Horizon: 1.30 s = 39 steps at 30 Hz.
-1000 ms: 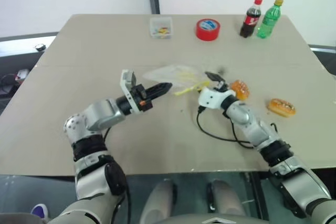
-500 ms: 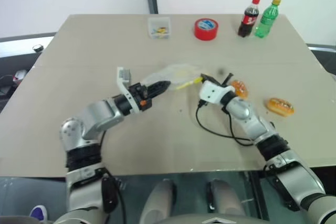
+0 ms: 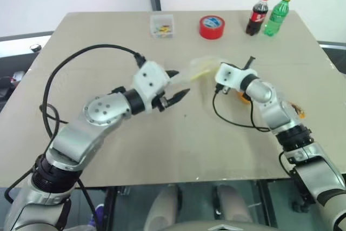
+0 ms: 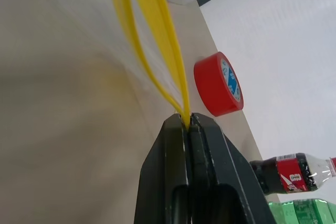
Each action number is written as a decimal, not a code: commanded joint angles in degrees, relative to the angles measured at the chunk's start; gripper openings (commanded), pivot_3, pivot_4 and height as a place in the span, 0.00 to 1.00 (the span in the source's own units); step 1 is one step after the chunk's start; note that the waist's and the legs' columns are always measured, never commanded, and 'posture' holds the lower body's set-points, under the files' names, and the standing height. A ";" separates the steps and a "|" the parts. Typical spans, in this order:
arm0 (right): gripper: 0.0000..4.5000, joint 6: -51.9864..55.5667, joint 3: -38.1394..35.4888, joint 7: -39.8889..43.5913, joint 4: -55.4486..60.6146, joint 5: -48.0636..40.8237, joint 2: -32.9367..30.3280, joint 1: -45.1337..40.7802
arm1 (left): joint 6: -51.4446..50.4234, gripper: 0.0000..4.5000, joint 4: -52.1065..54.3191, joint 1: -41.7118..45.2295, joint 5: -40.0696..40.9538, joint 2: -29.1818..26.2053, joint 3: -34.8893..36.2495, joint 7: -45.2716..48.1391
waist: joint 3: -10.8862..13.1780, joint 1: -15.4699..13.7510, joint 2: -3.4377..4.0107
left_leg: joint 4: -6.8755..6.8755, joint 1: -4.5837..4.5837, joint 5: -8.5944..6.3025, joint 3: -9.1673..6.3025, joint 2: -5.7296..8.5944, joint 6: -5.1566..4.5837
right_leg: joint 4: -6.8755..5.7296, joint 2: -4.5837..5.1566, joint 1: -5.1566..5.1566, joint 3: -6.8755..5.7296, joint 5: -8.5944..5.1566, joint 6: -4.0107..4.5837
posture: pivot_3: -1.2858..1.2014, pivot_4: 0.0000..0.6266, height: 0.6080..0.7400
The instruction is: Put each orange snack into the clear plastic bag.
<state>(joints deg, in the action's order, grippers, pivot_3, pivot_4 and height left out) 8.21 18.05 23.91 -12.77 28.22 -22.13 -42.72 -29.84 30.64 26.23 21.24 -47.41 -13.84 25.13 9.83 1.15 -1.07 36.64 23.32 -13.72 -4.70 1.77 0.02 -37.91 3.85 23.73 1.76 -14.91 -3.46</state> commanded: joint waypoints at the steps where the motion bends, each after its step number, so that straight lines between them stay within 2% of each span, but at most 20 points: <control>1: 0.00 2.70 0.13 0.51 4.37 1.04 0.93 -1.52 | -1.34 0.67 2.10 1.83 -6.53 1.49 -2.14 -1.10 | 0.00 -0.03 0.00 | 0.04 0.10 0.00 -0.02 0.00 0.00 | 0.00 0.00 0.08 -0.02 0.00 0.00 | 0.52 0.24 1.00; 4: 0.00 4.07 0.50 0.93 6.08 1.63 1.63 -1.02 | -2.40 0.67 2.11 2.38 -10.41 3.55 -3.60 -1.32 | 0.00 -0.06 0.00 | 0.31 0.41 0.00 -0.10 0.02 -0.01 | -0.06 -0.01 0.24 -0.18 0.01 -0.02 | 0.52 0.24 1.00; 14: 0.00 7.46 1.97 1.91 10.30 2.36 3.00 0.69 | -4.45 0.67 -1.52 3.40 -20.08 9.56 -5.67 -0.48 | 0.00 0.02 0.00 | 0.56 0.40 0.00 -0.18 0.02 -0.01 | -0.28 -0.05 0.19 -0.26 0.01 -0.02 | 0.52 0.24 1.00; 15: 0.00 7.71 2.07 1.94 10.60 2.44 3.09 0.83 | -4.35 0.59 -1.82 3.49 -20.54 9.96 -5.66 -0.20 | 0.00 0.02 0.00 | 0.58 0.40 0.00 -0.20 0.02 -0.01 | -0.30 -0.05 0.20 -0.26 0.01 -0.02 | 0.52 0.24 1.00; 17: 0.00 8.06 2.24 1.95 11.05 2.65 3.09 1.10 | -3.44 0.52 -2.41 3.86 -21.48 10.64 -5.76 0.45 | 0.00 0.00 0.00 | 0.60 0.40 0.00 -0.24 0.02 -0.01 | -0.32 -0.05 0.20 -0.26 0.01 -0.02 | 0.52 0.24 1.00; 20: 0.00 8.43 2.22 2.13 11.72 2.87 2.90 1.47 | -1.84 0.28 -2.99 3.90 -22.79 11.02 -5.53 1.45 | 0.00 -0.03 0.00 | 0.65 0.41 0.00 -0.26 0.03 -0.01 | -0.37 -0.04 0.20 -0.26 0.01 -0.02 | 0.52 0.24 1.00; 22: 0.00 8.70 2.06 2.30 12.23 3.06 2.49 1.88 | -0.54 0.05 -4.01 3.65 -23.14 11.10 -4.61 2.25 | 0.00 0.00 0.00 | 0.67 0.40 0.00 -0.25 0.03 -0.01 | -0.40 -0.04 0.20 -0.25 0.01 -0.02 | 0.52 0.24 1.00; 23: 0.00 9.02 2.12 2.88 12.74 3.21 1.96 2.28 | 1.17 0.01 -4.97 3.35 -23.43 10.82 -3.88 2.46 | 0.00 -0.02 0.00 | 0.67 0.39 0.00 -0.25 0.03 -0.01 | -0.42 -0.04 0.20 -0.25 0.01 -0.02 | 0.52 0.24 1.00; 27: 0.00 12.11 0.60 9.39 18.58 0.47 -1.14 6.01 | 14.98 0.01 -13.94 3.20 -22.03 8.77 -0.43 6.85 | 0.00 -0.14 0.00 | 0.71 0.39 0.00 -0.27 0.03 -0.01 | -0.47 -0.04 0.20 -0.27 0.01 -0.02 | 0.52 0.24 1.00; 30: 0.20 16.30 -3.18 10.50 24.73 -2.38 -1.32 10.07 | 25.10 0.00 -22.54 3.74 -20.42 8.32 2.31 9.93 | 0.00 -0.20 0.00 | 0.73 0.39 0.00 -0.27 0.03 -0.01 | -0.48 -0.03 0.20 -0.26 0.01 -0.02 | 0.52 0.24 1.00; 32: 0.43 20.51 -6.47 10.29 28.71 -5.56 0.57 12.81 | 30.83 0.00 -27.09 4.68 -20.37 9.26 3.72 10.17 | 0.00 -0.26 0.00 | 0.76 0.40 0.00 -0.29 0.03 -0.01 | -0.50 -0.03 0.20 -0.28 0.01 -0.02 | 0.52 0.24 1.00; 33: 0.51 23.33 -7.84 11.29 31.10 -7.59 1.36 14.31 | 33.09 0.00 -28.64 4.89 -19.55 9.85 4.39 11.05 | 0.00 -0.25 0.00 | 0.78 0.39 0.00 -0.29 0.03 -0.01 | -0.52 -0.03 0.20 -0.28 0.01 -0.02 | 0.52 0.24 1.00; 38: 0.51 35.93 -14.77 12.22 39.72 -17.73 7.62 17.27 | 42.54 0.00 -34.27 5.04 -18.20 11.52 6.42 13.98 | -0.01 -0.08 0.00 | 0.83 0.40 0.00 -0.29 0.04 -0.02 | -0.61 -0.01 0.20 -0.27 0.01 -0.02 | 0.52 0.24 1.00; 39: 0.38 38.45 -16.12 11.37 40.41 -19.73 9.70 16.58 | 44.13 0.00 -34.94 4.93 -17.62 11.49 6.45 15.34 | -0.01 0.04 0.00 | 0.84 0.36 -0.01 -0.27 0.04 -0.03 | -0.67 -0.01 0.20 -0.25 0.01 -0.02 | 0.52 0.24 1.00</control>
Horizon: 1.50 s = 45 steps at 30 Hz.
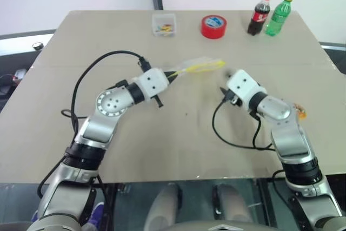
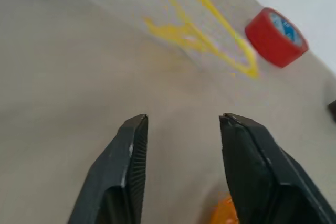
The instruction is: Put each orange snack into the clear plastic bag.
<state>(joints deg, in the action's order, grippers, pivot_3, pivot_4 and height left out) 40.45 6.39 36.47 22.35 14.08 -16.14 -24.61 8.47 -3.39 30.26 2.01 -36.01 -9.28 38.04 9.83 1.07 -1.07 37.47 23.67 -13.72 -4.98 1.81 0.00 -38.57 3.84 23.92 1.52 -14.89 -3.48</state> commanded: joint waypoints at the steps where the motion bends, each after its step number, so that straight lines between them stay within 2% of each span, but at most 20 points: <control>1: 0.31 8.30 -5.28 -1.60 5.62 -7.63 5.59 -2.42 | 6.21 0.00 -1.11 0.72 2.34 0.16 2.11 3.40 | 0.00 0.17 0.00 | 0.00 -0.02 0.00 0.00 0.00 0.00 | -0.06 -0.01 0.00 0.01 0.00 0.00 | 0.52 0.24 1.00; 3: 0.09 10.84 -6.26 -3.28 5.05 -10.53 9.16 -4.35 | 7.06 0.00 -1.21 0.52 3.06 0.26 2.34 4.65 | 0.00 0.30 0.00 | 0.00 -0.08 -0.01 -0.01 -0.01 -0.01 | -0.21 -0.01 0.01 0.01 0.00 0.00 | 0.52 0.24 1.00; 4: 0.01 11.48 -6.57 -4.30 4.40 -11.56 10.62 -5.30 | 7.19 0.00 -0.94 0.30 3.17 0.18 2.32 5.13 | 0.00 0.37 0.00 | 0.01 -0.09 -0.01 -0.03 -0.01 -0.02 | -0.27 -0.02 0.01 -0.01 0.00 0.00 | 0.52 0.24 1.00; 8: 0.01 13.70 -7.89 -7.46 1.59 -15.82 14.73 -8.13 | 7.50 0.00 0.92 -0.73 4.18 0.38 3.02 6.03 | -0.01 0.86 0.02 | 0.02 -0.17 -0.01 -0.08 0.00 -0.05 | -0.38 -0.03 -0.02 -0.02 0.01 0.03 | 0.52 0.24 1.00; 15: 0.01 11.33 -5.24 -9.67 -4.33 -18.55 13.87 -7.97 | 7.37 0.00 4.20 -2.75 5.77 0.26 4.10 7.51 | -0.02 1.26 0.02 | 0.04 -0.15 0.04 -0.09 0.02 0.04 | -0.35 -0.01 -0.02 -0.02 0.02 0.03 | 0.52 0.24 1.00; 16: 0.01 8.68 -4.03 -10.02 -5.53 -17.73 13.17 -7.69 | 8.03 0.00 4.44 -3.34 5.76 -0.12 4.03 8.17 | -0.02 1.32 0.02 | 0.04 -0.15 0.04 -0.09 0.02 0.04 | -0.35 -0.01 -0.02 -0.02 0.02 0.03 | 0.52 0.24 1.00; 20: 0.01 -20.09 13.68 -15.44 -15.41 3.23 -2.46 -7.36 | 10.14 0.00 3.97 -4.93 5.32 -1.37 4.13 10.35 | -0.02 1.39 0.03 | 0.04 -0.18 0.04 -0.01 0.04 0.03 | -0.34 -0.01 -0.02 0.00 0.02 0.03 | 0.52 0.24 1.00; 24: 0.01 -36.32 20.61 -20.41 -24.10 13.48 -10.06 -9.49 | 12.71 0.00 2.11 -5.69 4.22 -2.12 4.02 11.18 | -0.02 1.42 0.02 | 0.03 -0.19 0.06 0.04 0.03 0.07 | -0.35 -0.02 -0.02 -0.02 0.01 0.03 | 0.52 0.24 1.00; 27: 0.18 -40.91 21.08 -21.18 -27.84 15.93 -11.30 -10.09 | 12.94 0.00 1.16 -5.87 3.70 -2.10 4.32 10.76 | -0.02 1.50 0.02 | 0.03 -0.20 0.05 0.06 -0.01 0.06 | -0.35 -0.05 -0.01 0.03 0.01 0.03 | 0.52 0.24 1.00; 30: 0.43 -44.09 21.36 -22.89 -30.31 18.70 -11.64 -10.42 | 12.04 0.00 0.43 -6.37 2.41 -1.81 4.78 8.89 | -0.02 1.40 0.02 | 0.03 -0.19 0.05 0.04 -0.02 0.05 | -0.33 -0.05 -0.03 0.05 0.02 0.03 | 0.52 0.24 1.00; 31: 0.46 -44.87 21.33 -22.99 -30.64 19.39 -11.61 -10.49 | 11.74 0.00 0.25 -6.44 1.92 -1.62 4.86 8.16 | -0.02 1.36 0.02 | 0.03 -0.19 0.05 0.04 -0.01 0.05 | -0.33 -0.05 -0.03 0.05 0.02 0.03 | 0.52 0.24 1.00; 34: 0.75 -46.01 20.29 -23.18 -30.20 20.57 -11.22 -10.50 | 9.76 0.00 0.22 -6.47 0.61 -0.79 5.06 5.77 | -0.02 1.32 0.01 | 0.03 -0.19 0.05 0.02 -0.01 0.05 | -0.33 -0.06 -0.03 0.04 0.01 0.03 | 0.52 0.24 1.00; 35: 0.92 -46.22 19.69 -22.25 -29.35 20.17 -11.36 -10.31 | 8.94 0.00 0.28 -6.43 0.23 -0.45 5.19 4.94 | -0.02 1.32 0.01 | 0.03 -0.19 0.05 0.02 -0.01 0.05 | -0.33 -0.06 -0.03 0.04 0.02 0.03 | 0.52 0.24 1.00; 37: 0.98 -44.97 17.24 -19.36 -26.16 17.27 -11.42 -9.19 | 7.03 0.00 0.41 -6.35 -1.91 0.04 5.32 2.56 | -0.02 1.33 0.02 | 0.03 -0.19 0.05 0.02 -0.01 0.05 | -0.33 -0.06 -0.03 0.04 0.02 0.03 | 0.52 0.24 1.00; 42: 0.98 -34.71 8.66 -9.22 -15.27 5.50 -11.72 -4.74 | 3.89 0.00 -0.19 -5.32 -2.20 0.87 5.47 1.01 | -0.02 1.03 0.01 | 0.05 -0.17 0.01 -0.03 -0.01 -0.02 | -0.31 -0.06 -0.07 0.00 0.01 0.03 | 0.52 0.24 1.00; 45: 0.98 -26.15 3.63 -5.93 -11.87 0.36 -11.47 -2.43 | 3.77 0.00 -1.06 -4.50 -2.41 0.79 5.66 1.02 | -0.02 1.06 0.01 | 0.06 -0.18 -0.06 -0.07 -0.02 -0.14 | -0.30 -0.05 -0.12 -0.03 0.01 0.03 | 0.52 0.24 1.00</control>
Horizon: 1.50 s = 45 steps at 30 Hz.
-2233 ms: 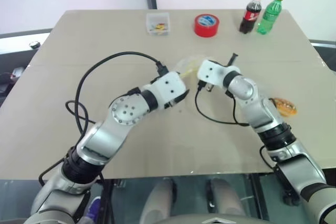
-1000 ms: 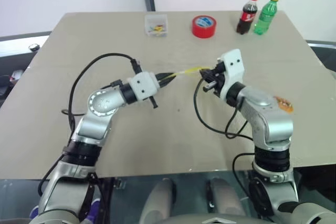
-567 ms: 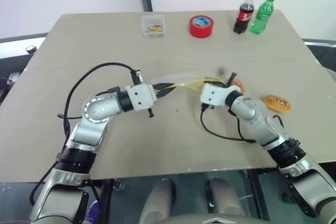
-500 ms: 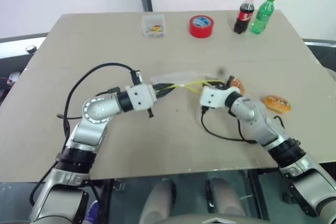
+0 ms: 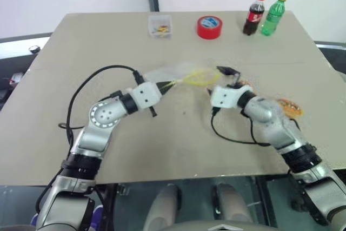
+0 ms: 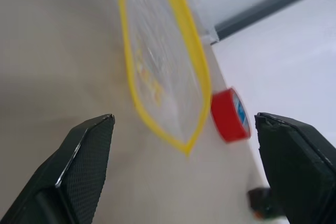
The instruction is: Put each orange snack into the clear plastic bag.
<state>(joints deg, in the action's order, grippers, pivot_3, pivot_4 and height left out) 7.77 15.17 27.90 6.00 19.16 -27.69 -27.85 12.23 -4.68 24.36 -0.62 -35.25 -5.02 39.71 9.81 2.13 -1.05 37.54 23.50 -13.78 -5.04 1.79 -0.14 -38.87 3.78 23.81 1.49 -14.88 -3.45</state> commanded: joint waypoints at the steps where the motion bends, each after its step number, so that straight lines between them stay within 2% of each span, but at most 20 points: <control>1: 0.98 10.25 -6.75 2.93 4.42 -5.93 0.42 1.42 | -0.03 0.00 -0.01 1.62 0.28 0.04 1.49 -0.64 | 0.00 0.01 0.00 | 0.00 0.00 0.00 -0.01 0.00 -0.01 | 0.00 0.00 0.00 0.00 0.00 0.00 | 0.52 0.24 1.00; 5: 0.98 21.14 -12.92 0.25 -1.88 -10.96 4.23 1.45 | -0.51 0.00 0.18 1.81 0.76 0.29 1.50 -0.40 | 0.00 0.09 0.00 | -0.02 -0.27 -0.01 0.03 -0.02 -0.02 | -0.03 -0.02 -0.25 0.02 0.00 0.00 | 0.52 0.24 1.00; 10: 0.98 27.30 -16.87 -0.77 -6.08 -15.82 7.24 0.71 | -1.26 0.00 1.20 1.54 1.24 0.64 1.46 -0.08 | 0.00 0.18 0.01 | -0.12 -0.50 -0.02 0.13 -0.02 -0.03 | -0.05 -0.02 -0.37 0.14 0.00 0.00 | 0.52 0.24 1.00; 13: 0.81 27.93 -18.58 -1.48 -6.75 -18.34 8.43 1.06 | -1.30 0.00 1.66 1.43 0.99 1.08 1.82 -0.99 | 0.00 0.19 0.01 | -0.12 -0.50 -0.02 0.15 -0.02 -0.03 | -0.05 -0.02 -0.36 0.17 0.00 0.00 | 0.52 0.24 1.00; 14: 0.68 27.39 -18.58 -1.83 -6.43 -18.53 8.38 1.21 | -1.53 0.00 1.84 1.39 1.24 1.13 1.88 -0.87 | 0.00 0.17 0.01 | -0.12 -0.50 -0.02 0.15 -0.03 -0.03 | -0.04 -0.02 -0.36 0.17 0.00 0.00 | 0.52 0.24 1.00; 16: 0.52 26.99 -18.65 -1.95 -4.82 -19.45 8.34 1.39 | -1.97 0.00 2.07 1.41 1.51 1.22 2.02 -0.83 | 0.00 0.16 0.01 | -0.12 -0.50 -0.02 0.16 -0.02 -0.03 | -0.05 -0.01 -0.36 0.17 0.00 0.00 | 0.52 0.24 1.00; 17: 0.39 26.58 -18.47 -1.75 -3.76 -19.93 8.26 1.54 | -2.04 0.00 2.09 1.42 1.55 1.24 2.08 -0.86 | 0.00 0.16 0.01 | -0.12 -0.50 -0.02 0.15 -0.02 -0.03 | -0.04 -0.01 -0.36 0.17 0.00 0.00 | 0.52 0.24 1.00; 18: 0.29 26.50 -18.11 -1.25 -2.50 -20.45 8.10 1.70 | -1.89 0.00 2.05 1.50 1.45 1.27 2.02 -0.92 | 0.00 0.17 0.01 | -0.12 -0.50 -0.02 0.15 -0.02 -0.03 | -0.05 -0.01 -0.36 0.17 0.00 0.00 | 0.52 0.24 1.00; 24: 0.29 27.42 -12.53 4.38 7.16 -24.25 8.01 1.61 | -0.74 0.00 1.71 1.75 0.73 1.70 1.48 -1.18 | 0.00 0.28 0.01 | -0.12 -0.50 -0.02 0.15 -0.04 -0.03 | -0.05 -0.01 -0.35 0.17 0.00 0.00 | 0.52 0.24 1.00; 28: 0.29 28.18 -8.76 5.41 9.14 -25.30 8.91 -0.42 | 0.06 0.00 1.32 1.94 0.13 1.88 1.25 -1.46 | 0.00 0.22 0.01 | -0.12 -0.51 -0.02 0.14 -0.05 -0.03 | -0.05 -0.03 -0.35 0.16 0.00 0.00 | 0.52 0.24 1.00; 33: 0.29 25.96 -4.42 6.49 5.99 -24.12 8.69 -2.16 | 1.69 0.00 2.36 1.38 0.04 2.34 0.45 -0.92 | 0.00 0.07 0.00 | -0.12 -0.50 -0.02 0.12 -0.04 -0.03 | -0.03 -0.02 -0.36 0.15 0.00 0.00 | 0.52 0.24 1.00; 36: 0.29 25.51 -3.77 6.83 3.95 -24.16 8.50 -3.35 | 1.97 0.00 3.95 0.04 1.44 2.55 -0.05 0.57 | 0.00 0.10 0.01 | -0.12 -0.50 -0.02 0.13 -0.04 -0.03 | -0.02 -0.01 -0.36 0.15 0.00 0.00 | 0.52 0.24 1.00; 45: 0.29 21.42 -3.84 10.36 -4.44 -24.49 7.44 -7.15 | 8.93 0.00 4.48 -4.56 -0.82 -1.27 -2.27 5.37 | 0.01 0.19 0.01 | -0.15 -0.52 -0.02 0.14 -0.06 -0.03 | -0.03 -0.03 -0.34 0.16 0.00 0.00 | 0.52 0.24 1.00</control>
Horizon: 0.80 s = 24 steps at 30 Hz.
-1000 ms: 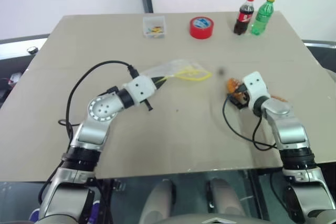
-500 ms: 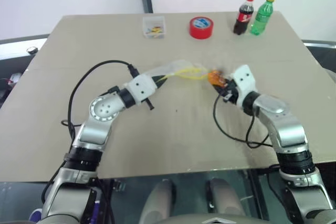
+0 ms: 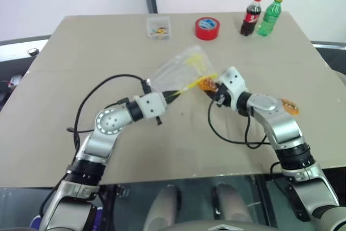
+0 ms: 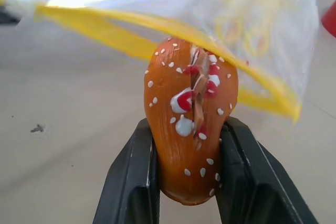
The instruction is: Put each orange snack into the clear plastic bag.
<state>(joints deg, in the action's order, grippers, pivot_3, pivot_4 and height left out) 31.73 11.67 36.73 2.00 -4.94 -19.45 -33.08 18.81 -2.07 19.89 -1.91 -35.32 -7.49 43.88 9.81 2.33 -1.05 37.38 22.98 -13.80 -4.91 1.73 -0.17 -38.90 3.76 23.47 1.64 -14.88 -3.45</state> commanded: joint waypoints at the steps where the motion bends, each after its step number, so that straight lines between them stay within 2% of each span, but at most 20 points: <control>1: 0.29 -3.14 -0.35 2.01 -0.98 -0.42 -0.93 -2.19 | 2.61 0.00 1.88 -0.32 0.51 -1.47 0.18 1.58 | 0.00 -0.06 0.00 | 0.00 0.00 0.00 0.01 0.00 0.00 | 0.00 0.01 0.00 0.00 0.00 0.00 | 0.52 0.24 1.00; 7: 0.29 -1.79 -3.68 7.65 -3.44 -6.65 -0.82 -3.80 | -1.06 0.00 2.50 -1.03 2.19 -2.31 1.32 3.05 | 0.00 -0.01 0.01 | 0.00 0.01 0.00 0.00 0.00 0.00 | 0.01 0.01 0.00 0.00 0.00 0.00 | 0.52 0.24 1.00; 11: 0.29 4.20 -7.69 9.79 -2.07 -14.25 0.21 -3.74 | -0.65 0.00 2.78 -1.03 2.33 -2.87 1.17 3.94 | 0.00 -0.03 0.01 | 0.00 0.01 0.00 0.00 -0.01 -0.01 | 0.01 0.01 0.00 0.00 0.00 0.00 | 0.52 0.24 1.00; 17: 0.29 12.15 -10.19 5.74 -2.63 -20.15 4.92 -4.32 | 0.51 0.00 4.31 -1.07 3.68 -2.24 0.29 5.64 | 0.01 0.11 0.01 | -0.02 0.00 0.00 0.00 -0.04 -0.01 | -0.01 0.01 0.01 0.01 0.00 0.00 | 0.52 0.24 1.00; 21: 0.29 0.70 -4.40 1.47 -4.58 -11.33 7.03 -3.31 | 2.61 0.00 4.06 -0.22 3.32 -2.04 -0.05 6.54 | 0.01 0.04 0.02 | -0.03 0.00 0.00 0.01 -0.02 -0.01 | 0.00 0.01 0.01 0.01 0.00 0.00 | 0.52 0.24 1.00; 24: 0.29 -12.93 2.01 -0.58 -5.95 -0.58 4.47 -3.52 | 4.26 0.00 2.96 0.20 2.43 -2.40 -0.21 6.99 | 0.01 0.03 0.02 | -0.03 0.00 0.00 0.02 0.00 0.00 | 0.00 0.01 0.03 0.01 0.00 0.00 | 0.52 0.24 1.00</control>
<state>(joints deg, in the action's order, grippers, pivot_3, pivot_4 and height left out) 26.49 11.41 37.04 -4.60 -10.40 -13.43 -35.56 20.91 -0.02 19.34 0.21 -37.28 -7.68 50.74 9.82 2.35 -1.03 37.35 22.99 -13.81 -4.89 1.73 -0.18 -38.89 3.77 23.49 1.65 -14.88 -3.45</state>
